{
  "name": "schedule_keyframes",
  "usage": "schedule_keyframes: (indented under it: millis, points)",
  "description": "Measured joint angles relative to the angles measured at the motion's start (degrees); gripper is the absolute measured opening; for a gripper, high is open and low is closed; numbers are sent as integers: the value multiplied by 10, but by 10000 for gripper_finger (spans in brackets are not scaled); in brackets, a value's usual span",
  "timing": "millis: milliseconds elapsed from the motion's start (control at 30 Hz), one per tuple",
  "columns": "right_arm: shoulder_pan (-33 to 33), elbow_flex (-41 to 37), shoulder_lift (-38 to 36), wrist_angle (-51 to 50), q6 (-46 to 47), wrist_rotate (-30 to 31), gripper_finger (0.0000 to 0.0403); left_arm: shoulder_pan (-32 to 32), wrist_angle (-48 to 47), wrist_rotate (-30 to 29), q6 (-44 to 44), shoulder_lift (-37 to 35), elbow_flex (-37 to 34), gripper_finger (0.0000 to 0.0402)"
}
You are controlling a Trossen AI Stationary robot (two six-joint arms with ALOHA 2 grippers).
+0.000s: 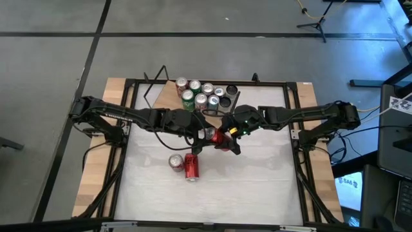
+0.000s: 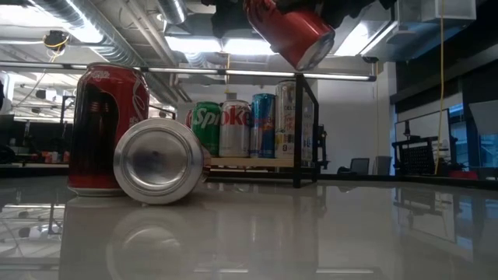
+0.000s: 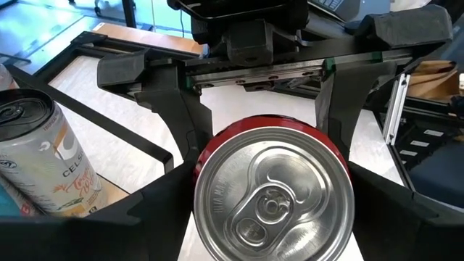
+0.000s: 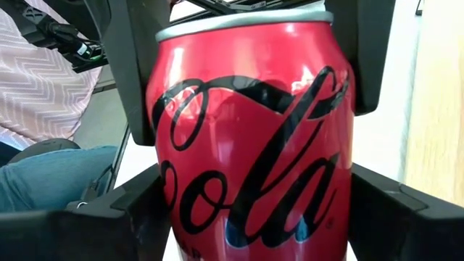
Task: Place canned beverage on shelf
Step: Put the left red black soda can on the shelf
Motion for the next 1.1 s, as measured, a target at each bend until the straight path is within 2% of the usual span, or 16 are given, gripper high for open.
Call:
schedule_keyframes:
  millis: [300, 600, 967, 1100]
  points:
    - [0, 0, 0, 0, 0, -10, 317, 0, 0, 0, -1, 0, 0, 289]
    - [0, 1, -1, 0, 0, -15, 394, 0, -8, 2, 4, 2, -2, 289]
    - [0, 17, -15, -15, -8, -15, 373, 0, -22, 21, 3, 1, -2, 289]
    - [0, 38, -33, -46, -34, 1, 372, 1, -49, 45, 5, -10, -2, 289]
